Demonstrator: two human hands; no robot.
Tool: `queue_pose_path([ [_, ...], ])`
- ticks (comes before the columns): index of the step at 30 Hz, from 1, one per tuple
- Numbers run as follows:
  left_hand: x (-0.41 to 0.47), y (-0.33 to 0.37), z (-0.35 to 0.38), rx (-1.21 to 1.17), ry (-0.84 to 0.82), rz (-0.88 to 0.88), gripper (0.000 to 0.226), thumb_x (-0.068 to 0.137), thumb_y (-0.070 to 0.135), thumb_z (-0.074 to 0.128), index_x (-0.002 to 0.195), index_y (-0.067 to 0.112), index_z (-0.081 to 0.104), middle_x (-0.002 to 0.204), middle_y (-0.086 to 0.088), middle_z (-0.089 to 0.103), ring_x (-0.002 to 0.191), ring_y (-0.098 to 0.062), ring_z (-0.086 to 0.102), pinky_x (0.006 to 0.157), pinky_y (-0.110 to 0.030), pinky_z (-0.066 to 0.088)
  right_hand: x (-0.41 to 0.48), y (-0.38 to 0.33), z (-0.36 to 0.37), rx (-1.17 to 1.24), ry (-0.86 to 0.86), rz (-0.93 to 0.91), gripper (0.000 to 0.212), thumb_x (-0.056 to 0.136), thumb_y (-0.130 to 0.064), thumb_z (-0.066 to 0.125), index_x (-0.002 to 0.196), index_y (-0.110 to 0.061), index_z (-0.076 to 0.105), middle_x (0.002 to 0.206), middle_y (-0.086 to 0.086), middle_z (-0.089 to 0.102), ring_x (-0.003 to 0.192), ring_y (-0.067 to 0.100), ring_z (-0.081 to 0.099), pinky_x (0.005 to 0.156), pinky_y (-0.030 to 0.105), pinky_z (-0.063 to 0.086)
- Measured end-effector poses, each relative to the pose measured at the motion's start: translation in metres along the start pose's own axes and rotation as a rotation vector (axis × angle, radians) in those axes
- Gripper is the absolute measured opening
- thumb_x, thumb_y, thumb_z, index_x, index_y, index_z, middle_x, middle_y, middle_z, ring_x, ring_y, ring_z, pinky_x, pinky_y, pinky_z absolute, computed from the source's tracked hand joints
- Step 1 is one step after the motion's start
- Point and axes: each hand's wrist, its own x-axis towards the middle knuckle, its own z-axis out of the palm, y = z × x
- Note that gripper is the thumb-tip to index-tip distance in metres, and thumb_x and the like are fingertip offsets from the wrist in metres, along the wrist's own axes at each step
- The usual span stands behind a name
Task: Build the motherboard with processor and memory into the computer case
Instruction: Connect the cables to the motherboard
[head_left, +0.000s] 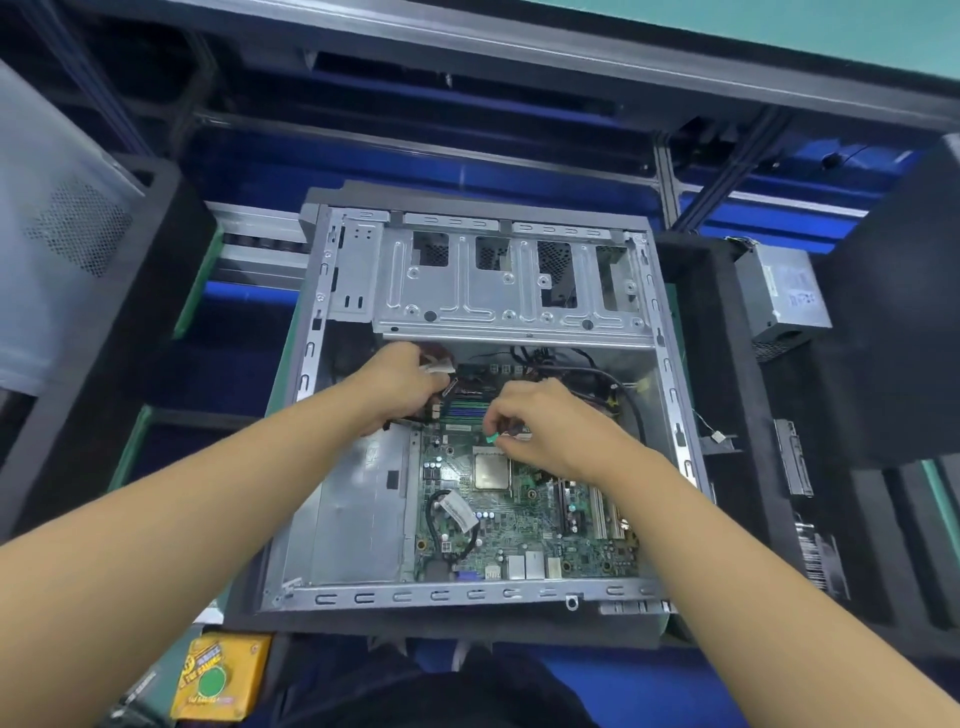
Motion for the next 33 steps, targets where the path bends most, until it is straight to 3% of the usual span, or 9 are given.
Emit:
queue_pose_path([
  [5, 0.009, 0.011, 0.001, 0.350, 0.078, 0.008, 0.026, 0.101, 0.017, 0.042, 0.117, 0.009, 0.062, 0.125, -0.013, 0.060, 0.111, -0.029, 0.056, 0.089, -0.030, 0.043, 0.024, -0.008, 0.013, -0.252, -0.070, -0.084, 0.014, 0.100, -0.027, 0.060, 0.112, -0.023, 0.064, 0.110, -0.006, 0.071, 0.107, 0.020, 0.059, 0.117, 0.035, 0.024],
  [9, 0.007, 0.018, -0.002, 0.517, -0.077, 0.000, 0.030, 0.100, 0.016, 0.034, 0.105, 0.006, 0.062, 0.122, -0.018, 0.060, 0.109, -0.031, 0.055, 0.080, -0.029, 0.039, 0.038, -0.015, 0.011, -0.163, -0.089, -0.082, 0.014, 0.100, -0.026, 0.058, 0.113, -0.023, 0.062, 0.115, -0.005, 0.068, 0.102, 0.019, 0.063, 0.086, 0.036, 0.049],
  [13, 0.002, 0.012, -0.006, 0.473, -0.141, 0.034, 0.022, 0.095, 0.009, 0.041, 0.082, 0.008, 0.059, 0.095, -0.018, 0.063, 0.087, -0.027, 0.060, 0.075, -0.032, 0.045, 0.035, 0.002, -0.003, 0.198, 0.037, -0.031, 0.010, 0.099, -0.023, 0.062, 0.107, -0.026, 0.067, 0.091, -0.025, 0.059, 0.080, -0.013, 0.054, 0.073, 0.011, 0.041],
  [17, -0.019, 0.002, -0.003, 0.596, -0.201, 0.073, 0.013, 0.092, 0.021, 0.045, 0.093, 0.019, 0.057, 0.099, -0.007, 0.061, 0.089, -0.025, 0.057, 0.075, -0.034, 0.046, 0.036, -0.002, -0.005, 0.343, 0.162, 0.032, 0.013, 0.101, -0.016, 0.060, 0.109, -0.022, 0.068, 0.095, -0.020, 0.062, 0.085, -0.016, 0.055, 0.074, 0.001, 0.038],
  [20, -0.040, -0.010, 0.009, 0.811, -0.285, 0.095, 0.028, 0.091, 0.038, 0.044, 0.112, 0.022, 0.051, 0.119, -0.006, 0.054, 0.110, -0.029, 0.049, 0.093, -0.043, 0.040, 0.045, -0.015, 0.007, 0.324, 0.152, 0.066, 0.019, 0.104, -0.013, 0.052, 0.117, -0.016, 0.066, 0.106, -0.012, 0.063, 0.095, -0.002, 0.060, 0.076, 0.000, 0.039],
  [22, -0.053, -0.016, 0.018, 0.813, -0.383, 0.144, 0.021, 0.094, 0.038, 0.043, 0.106, 0.021, 0.047, 0.117, -0.009, 0.052, 0.102, -0.027, 0.048, 0.094, -0.044, 0.039, 0.051, -0.018, 0.012, 0.296, 0.218, 0.144, 0.012, 0.104, -0.015, 0.053, 0.100, -0.013, 0.064, 0.094, -0.006, 0.063, 0.084, 0.009, 0.060, 0.066, 0.013, 0.040],
  [25, -0.065, -0.014, 0.026, 0.872, -0.390, 0.264, 0.017, 0.098, 0.034, 0.036, 0.096, 0.018, 0.042, 0.097, -0.003, 0.050, 0.091, -0.021, 0.046, 0.097, -0.047, 0.030, 0.064, -0.018, 0.019, 0.083, 0.274, 0.267, 0.039, 0.103, -0.020, 0.057, 0.068, -0.013, 0.042, 0.064, -0.001, 0.046, 0.060, 0.017, 0.043, 0.060, 0.029, 0.025],
  [29, -0.073, -0.004, 0.029, 1.057, -0.349, 0.314, 0.028, 0.100, 0.031, 0.032, 0.109, 0.013, 0.051, 0.112, -0.010, 0.058, 0.095, -0.026, 0.054, 0.099, -0.045, 0.037, 0.091, -0.020, 0.028, -0.059, 0.147, 0.350, 0.032, 0.105, -0.020, 0.052, 0.075, -0.008, 0.052, 0.067, 0.008, 0.052, 0.071, 0.030, 0.054, 0.066, 0.032, 0.041],
  [33, -0.071, -0.012, 0.025, 1.223, -0.261, 0.282, 0.030, 0.103, 0.026, 0.035, 0.122, 0.011, 0.051, 0.110, -0.004, 0.061, 0.098, -0.026, 0.058, 0.090, -0.043, 0.041, 0.112, -0.018, 0.036, -0.116, 0.053, 0.318, 0.024, 0.106, -0.023, 0.049, 0.122, -0.014, 0.064, 0.079, 0.007, 0.062, 0.076, 0.030, 0.059, 0.069, 0.031, 0.043],
])
